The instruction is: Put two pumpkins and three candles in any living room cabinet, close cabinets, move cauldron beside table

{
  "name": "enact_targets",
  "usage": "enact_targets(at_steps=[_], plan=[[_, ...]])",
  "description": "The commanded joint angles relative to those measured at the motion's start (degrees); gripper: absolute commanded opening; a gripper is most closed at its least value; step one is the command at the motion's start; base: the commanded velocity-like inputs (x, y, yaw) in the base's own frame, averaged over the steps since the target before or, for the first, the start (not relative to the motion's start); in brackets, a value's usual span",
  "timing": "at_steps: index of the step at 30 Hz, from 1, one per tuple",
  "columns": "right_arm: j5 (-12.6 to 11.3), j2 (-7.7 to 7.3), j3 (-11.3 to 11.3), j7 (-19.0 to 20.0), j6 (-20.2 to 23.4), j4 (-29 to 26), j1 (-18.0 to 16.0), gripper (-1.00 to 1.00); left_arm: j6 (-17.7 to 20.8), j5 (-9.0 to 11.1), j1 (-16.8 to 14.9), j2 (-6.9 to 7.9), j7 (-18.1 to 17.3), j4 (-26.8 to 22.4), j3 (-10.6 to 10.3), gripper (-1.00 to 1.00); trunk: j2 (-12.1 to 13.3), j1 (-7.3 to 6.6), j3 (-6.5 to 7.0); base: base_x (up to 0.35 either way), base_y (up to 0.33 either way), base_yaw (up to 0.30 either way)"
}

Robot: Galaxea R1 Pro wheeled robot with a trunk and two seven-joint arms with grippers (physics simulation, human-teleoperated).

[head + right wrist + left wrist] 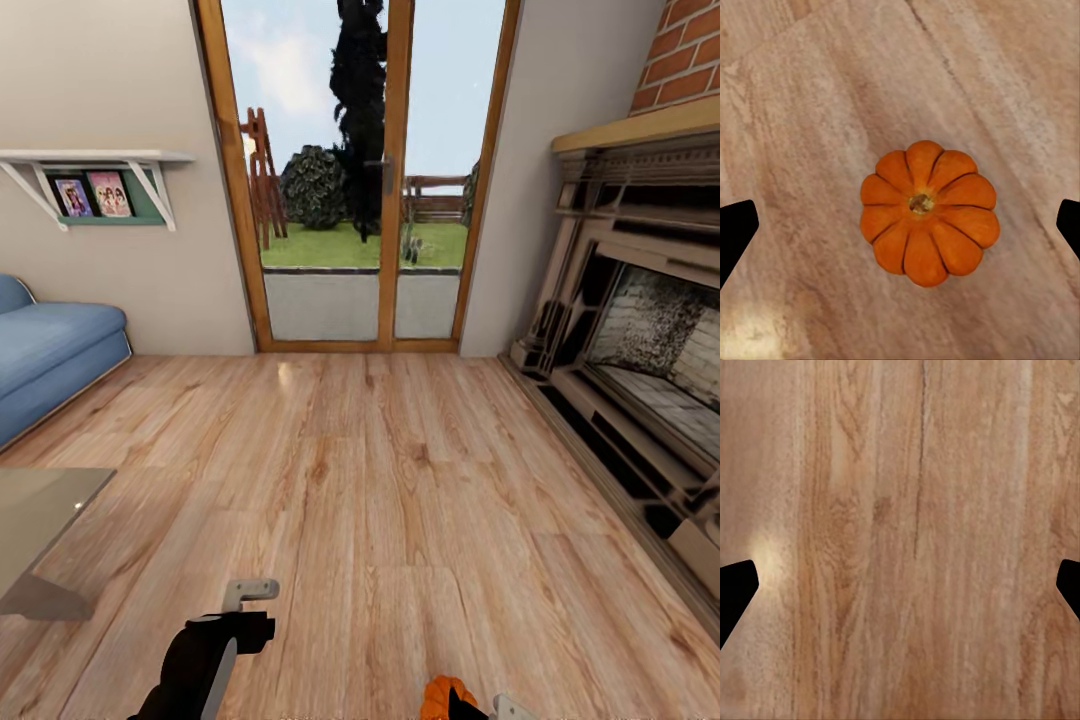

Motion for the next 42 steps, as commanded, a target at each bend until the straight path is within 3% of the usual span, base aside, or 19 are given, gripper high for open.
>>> enact_targets(at_steps=[1,20,23,25,28,31,34,42], plan=[[-0.3,-0.02,0.5,-0.4,-0.2,0.0,0.0,1.0,0.3,-0.2,0.0,0.01,0.1,-0.1,0.0,1.0,-0.4,0.22,-0.24,0.0,0.0,0.0],[-0.3,-0.64,0.4,-0.3,-0.2,0.0,0.0,1.0,0.3,-0.2,0.0,-0.08,0.1,-0.1,-0.1,1.0,-8.1,4.39,-3.65,0.0,0.0,0.0],[-0.9,-2.74,-0.3,-0.1,-0.2,0.0,0.0,1.0,0.3,-0.2,-0.1,-0.06,0.1,-0.1,-0.1,1.0,-9.3,5.05,-4.19,0.0,0.0,0.0],[-3.5,-5.29,-3.5,1.3,0.8,-0.3,-0.1,1.0,0.3,-0.2,0.0,-0.02,0.1,-0.2,-0.1,1.0,-10.1,5.49,-4.54,0.0,0.0,0.0],[-5.5,-8.14,-7.1,5.1,7.6,-0.7,-1.0,1.0,0.3,-0.2,-0.1,-0.05,0.1,-0.2,0.0,1.0,-11.3,6.15,-5.08,0.0,0.0,0.0],[-6.1,-10.37,-9.4,8.8,13.6,-1.0,-2.4,1.0,0.3,-0.2,-0.1,-0.08,0.1,-0.2,-0.1,1.0,-12.5,6.8,-5.62,0.0,0.0,0.0],[-6.2,-10.91,-10.8,10.2,15.4,-1.1,-3.5,1.0,0.3,-0.2,-0.1,-0.05,0.1,-0.2,0.0,1.0,-13.3,7.27,-6.2,0.0,0.0,0.0],[-6.3,-10.66,-11.2,10.5,16.4,-2.1,-5.2,1.0,0.3,-0.2,-0.1,-0.09,0.0,-0.2,0.0,1.0,-13.4,7.48,-7.97,0.0,0.0,0.0]])
